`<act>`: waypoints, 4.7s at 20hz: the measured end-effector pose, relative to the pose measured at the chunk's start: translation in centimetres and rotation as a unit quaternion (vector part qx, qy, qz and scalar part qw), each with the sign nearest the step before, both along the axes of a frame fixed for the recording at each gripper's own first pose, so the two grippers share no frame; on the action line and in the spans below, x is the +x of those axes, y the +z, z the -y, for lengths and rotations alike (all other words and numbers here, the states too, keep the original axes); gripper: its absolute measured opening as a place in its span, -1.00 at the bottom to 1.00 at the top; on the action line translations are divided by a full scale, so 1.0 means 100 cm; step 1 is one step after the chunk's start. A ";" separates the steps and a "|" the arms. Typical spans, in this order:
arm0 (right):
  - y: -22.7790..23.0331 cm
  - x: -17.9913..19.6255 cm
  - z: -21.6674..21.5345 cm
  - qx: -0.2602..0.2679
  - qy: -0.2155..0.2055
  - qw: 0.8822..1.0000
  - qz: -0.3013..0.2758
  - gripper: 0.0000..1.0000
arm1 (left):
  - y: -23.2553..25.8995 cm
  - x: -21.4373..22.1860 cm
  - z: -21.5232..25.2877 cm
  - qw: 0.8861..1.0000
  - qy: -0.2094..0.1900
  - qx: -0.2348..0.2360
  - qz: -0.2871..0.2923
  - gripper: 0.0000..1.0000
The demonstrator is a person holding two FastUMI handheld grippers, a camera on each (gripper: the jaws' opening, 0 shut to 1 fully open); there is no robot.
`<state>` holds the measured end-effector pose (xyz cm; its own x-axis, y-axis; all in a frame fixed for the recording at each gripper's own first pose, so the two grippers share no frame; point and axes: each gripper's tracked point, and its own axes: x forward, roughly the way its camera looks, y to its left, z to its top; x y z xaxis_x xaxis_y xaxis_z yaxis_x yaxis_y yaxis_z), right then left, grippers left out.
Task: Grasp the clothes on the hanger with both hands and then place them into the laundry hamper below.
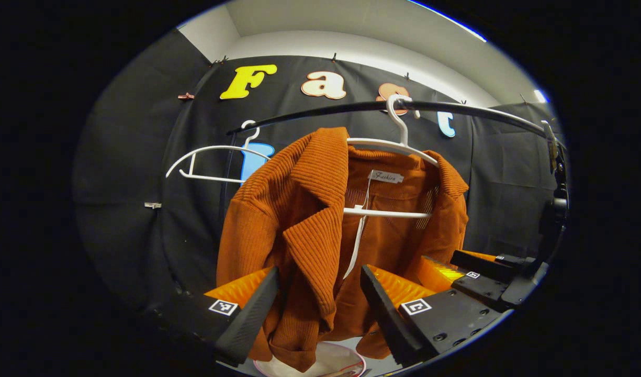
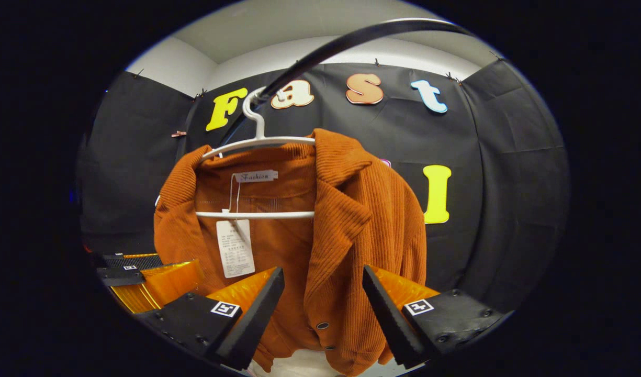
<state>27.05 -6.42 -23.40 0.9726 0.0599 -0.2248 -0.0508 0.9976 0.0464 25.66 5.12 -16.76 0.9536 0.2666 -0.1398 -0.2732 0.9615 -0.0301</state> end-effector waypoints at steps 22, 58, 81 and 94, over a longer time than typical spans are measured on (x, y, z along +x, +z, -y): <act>-0.013 0.090 0.041 0.074 0.090 0.993 0.025 -0.71 | 0.009 0.054 -0.084 0.993 0.116 0.035 0.002 -0.80; 0.136 0.072 0.166 0.278 0.063 0.947 0.147 -0.70 | 0.154 0.084 -0.172 0.981 0.121 0.144 0.049 -0.75; 0.123 0.079 0.176 0.327 0.049 0.935 0.130 -0.70 | -0.080 0.071 0.053 0.993 -0.078 -0.006 -0.092 -0.75; -0.005 0.088 0.233 0.353 -0.118 0.928 0.014 -0.83 | -0.022 0.076 0.023 0.997 -0.046 0.000 -0.055 -0.74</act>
<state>35.84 -29.72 -23.91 0.9821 -0.0328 -0.1852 0.1544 0.7031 0.6942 33.24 2.86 -18.97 0.9530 0.1784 -0.2448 -0.1853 0.9827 -0.0054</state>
